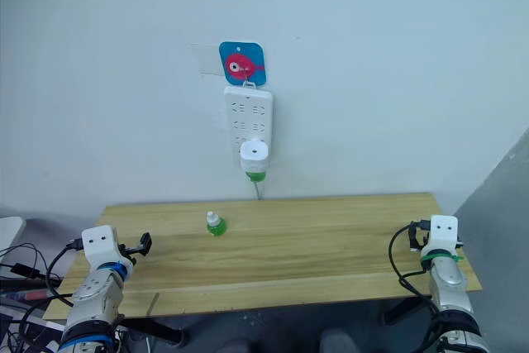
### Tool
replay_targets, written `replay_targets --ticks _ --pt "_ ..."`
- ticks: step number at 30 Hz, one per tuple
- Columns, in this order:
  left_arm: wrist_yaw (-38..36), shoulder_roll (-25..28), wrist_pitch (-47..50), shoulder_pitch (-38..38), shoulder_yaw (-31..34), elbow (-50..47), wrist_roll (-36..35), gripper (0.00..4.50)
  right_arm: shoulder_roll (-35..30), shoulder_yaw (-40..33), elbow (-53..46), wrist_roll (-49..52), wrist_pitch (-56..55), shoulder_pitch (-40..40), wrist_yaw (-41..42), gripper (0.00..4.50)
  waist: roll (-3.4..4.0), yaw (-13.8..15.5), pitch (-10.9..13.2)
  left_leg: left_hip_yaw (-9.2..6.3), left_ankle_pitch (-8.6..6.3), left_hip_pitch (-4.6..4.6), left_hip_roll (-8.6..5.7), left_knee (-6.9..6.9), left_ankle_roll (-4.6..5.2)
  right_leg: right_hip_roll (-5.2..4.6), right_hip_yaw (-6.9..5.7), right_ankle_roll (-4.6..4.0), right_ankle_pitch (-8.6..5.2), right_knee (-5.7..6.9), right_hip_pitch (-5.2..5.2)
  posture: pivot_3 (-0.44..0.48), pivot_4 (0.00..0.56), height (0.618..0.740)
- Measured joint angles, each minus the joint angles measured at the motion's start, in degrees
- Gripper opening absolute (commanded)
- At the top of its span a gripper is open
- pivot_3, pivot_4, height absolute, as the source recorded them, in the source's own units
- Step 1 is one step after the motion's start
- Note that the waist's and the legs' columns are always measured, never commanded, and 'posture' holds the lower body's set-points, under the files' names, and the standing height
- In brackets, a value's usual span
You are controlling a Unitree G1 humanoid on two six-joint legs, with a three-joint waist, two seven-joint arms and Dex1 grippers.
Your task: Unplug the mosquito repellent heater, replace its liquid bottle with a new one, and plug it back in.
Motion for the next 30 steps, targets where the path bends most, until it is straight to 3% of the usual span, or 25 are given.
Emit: replay_targets --ticks 22,29,30 --pt "-0.90 1.80 0.92 2.23 0.08 -2.67 -0.71 4.50 2.01 0.44 -7.39 0.29 3.41 1.36 2.40 4.46 0.04 0.04 -0.01 -0.01 0.00 0.01 0.02 0.00 0.00 0.00 0.00 0.00 -0.01 0.01 0.01 -0.027 0.024 0.740" --pt "-6.76 2.32 1.42 2.96 0.11 -6.64 -3.26 4.50 1.17 1.92 -14.95 0.28 5.34 5.11 6.81 4.46 0.06 0.15 0.00 -0.02 0.00 0.00 0.04 -0.01 0.00 0.00 -0.02 -0.03 -0.02 0.01 0.00 -0.021 0.042 0.740" --pt "-8.02 2.59 2.04 3.36 0.11 -8.27 -3.93 4.31 1.17 2.30 -17.19 0.49 6.32 5.84 8.00 4.50 0.07 0.16 0.01 -0.02 0.00 0.00 0.05 -0.02 0.00 0.00 -0.01 -0.04 -0.02 0.01 0.00 -0.026 0.041 0.740"
